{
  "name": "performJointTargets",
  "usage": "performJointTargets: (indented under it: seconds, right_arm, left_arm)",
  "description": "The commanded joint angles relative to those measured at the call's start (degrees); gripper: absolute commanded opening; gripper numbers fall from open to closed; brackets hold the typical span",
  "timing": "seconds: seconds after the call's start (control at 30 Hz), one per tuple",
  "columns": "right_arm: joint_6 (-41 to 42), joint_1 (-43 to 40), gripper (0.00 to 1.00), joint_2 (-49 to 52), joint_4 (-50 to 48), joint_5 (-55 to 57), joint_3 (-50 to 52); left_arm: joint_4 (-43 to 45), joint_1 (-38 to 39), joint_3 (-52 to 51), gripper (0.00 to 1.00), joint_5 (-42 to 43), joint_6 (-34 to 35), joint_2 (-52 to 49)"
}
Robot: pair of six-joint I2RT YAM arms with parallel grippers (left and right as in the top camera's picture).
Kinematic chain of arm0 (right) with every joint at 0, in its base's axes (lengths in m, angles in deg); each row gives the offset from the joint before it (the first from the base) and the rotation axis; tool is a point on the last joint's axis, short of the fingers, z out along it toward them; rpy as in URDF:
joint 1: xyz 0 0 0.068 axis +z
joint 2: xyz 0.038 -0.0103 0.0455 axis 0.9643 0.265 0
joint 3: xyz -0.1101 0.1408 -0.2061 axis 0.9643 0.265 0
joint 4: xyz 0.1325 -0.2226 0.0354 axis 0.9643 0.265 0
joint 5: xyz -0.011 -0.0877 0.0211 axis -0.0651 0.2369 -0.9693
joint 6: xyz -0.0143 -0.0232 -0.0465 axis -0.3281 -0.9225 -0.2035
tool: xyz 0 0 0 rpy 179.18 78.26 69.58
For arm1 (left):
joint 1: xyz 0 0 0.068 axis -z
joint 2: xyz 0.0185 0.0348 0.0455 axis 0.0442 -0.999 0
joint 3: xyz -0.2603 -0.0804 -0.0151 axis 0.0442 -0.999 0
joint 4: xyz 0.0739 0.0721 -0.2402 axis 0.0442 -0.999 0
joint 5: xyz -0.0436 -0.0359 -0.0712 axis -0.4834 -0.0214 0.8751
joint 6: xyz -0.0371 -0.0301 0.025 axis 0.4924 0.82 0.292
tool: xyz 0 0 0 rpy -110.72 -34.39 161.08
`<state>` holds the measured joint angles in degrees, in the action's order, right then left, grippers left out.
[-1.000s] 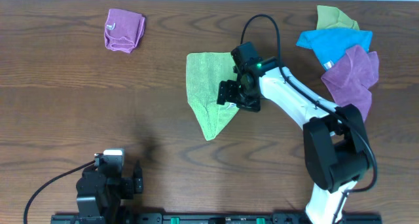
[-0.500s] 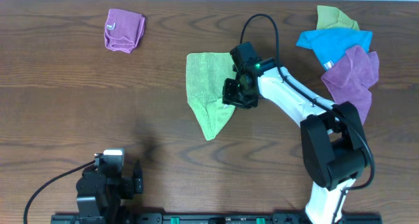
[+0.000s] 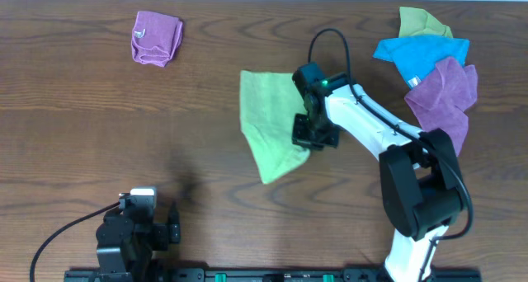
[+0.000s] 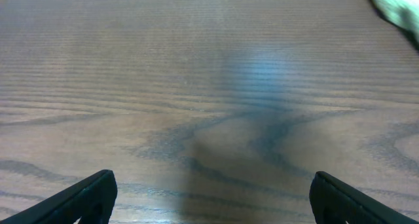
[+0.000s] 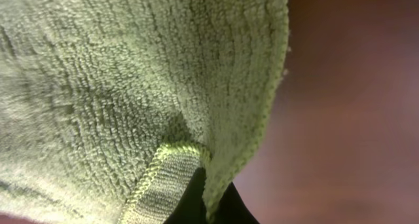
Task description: Fold the cloth
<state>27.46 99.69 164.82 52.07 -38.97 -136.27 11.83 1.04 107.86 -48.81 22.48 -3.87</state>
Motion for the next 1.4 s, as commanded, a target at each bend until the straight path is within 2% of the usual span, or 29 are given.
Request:
performJointTargets:
  seconds: [0.0, 0.03, 0.1, 0.17, 0.23, 0.3, 0.43, 0.8, 0.93, 1.03, 1.2, 1.23, 1.37]
  right_arm:
    - [1.86, 0.61, 0.11, -3.48, 3.85, 9.22, 0.17]
    - [2.01, 0.61, 0.20, -3.67, 5.31, 10.49, 0.17]
    - [2.01, 0.61, 0.54, -3.89, 7.93, 12.22, 0.17]
    - [2.01, 0.61, 0.69, -3.89, 9.46, 12.59, 0.17]
    - [1.95, 0.63, 0.74, -3.91, 9.75, 12.57, 0.17]
    - [1.29, 0.72, 0.76, -4.33, 9.16, 12.59, 0.17]
    - [-5.18, 1.07, 0.76, -6.49, 2.89, 12.37, 0.17]
    - [-14.56, -1.92, 0.66, -7.04, -22.25, 12.37, 0.17]
    - [-15.76, -4.22, 0.61, -5.68, -27.85, 12.33, 0.17]
    - [-17.62, -5.97, 0.61, -4.35, -29.49, 9.79, 0.17]
    - [-24.68, -6.84, 0.69, -3.19, -29.31, -2.23, 0.17]
    - [-26.64, -6.54, 0.73, -3.21, -28.79, -5.51, 0.17]
    - [-30.60, -4.39, 0.74, -3.21, -24.37, -12.15, 0.17]
  left_arm:
    - [-0.66, -0.24, -1.55, 0.95, 0.44, 0.04, 0.37]
    - [-0.66, -0.24, -1.55, 0.95, 0.44, 0.04, 0.37]
    - [-0.66, -0.24, -1.55, 0.95, 0.44, 0.04, 0.37]
    - [-0.66, -0.24, -1.55, 0.95, 0.42, 0.04, 0.37]
    - [-0.66, -0.24, -1.55, 0.95, 0.42, 0.04, 0.37]
    - [-0.66, -0.24, -1.55, 0.95, 0.42, 0.02, 0.37]
    - [-0.66, -0.24, -1.55, 0.95, 0.42, 0.02, 0.37]
    - [-0.66, -0.24, -1.55, 0.95, 0.44, 0.04, 0.37]
    - [-0.66, -0.24, -1.55, 0.95, 0.44, 0.04, 0.37]
    - [-0.66, -0.24, -1.55, 0.95, 0.44, 0.04, 0.37]
    - [-0.66, -0.24, -1.55, 0.95, 0.44, 0.04, 0.37]
    - [-0.66, -0.24, -1.55, 0.95, 0.44, 0.04, 0.37]
    - [-0.66, -0.24, -1.55, 0.95, 0.44, 0.04, 0.37]
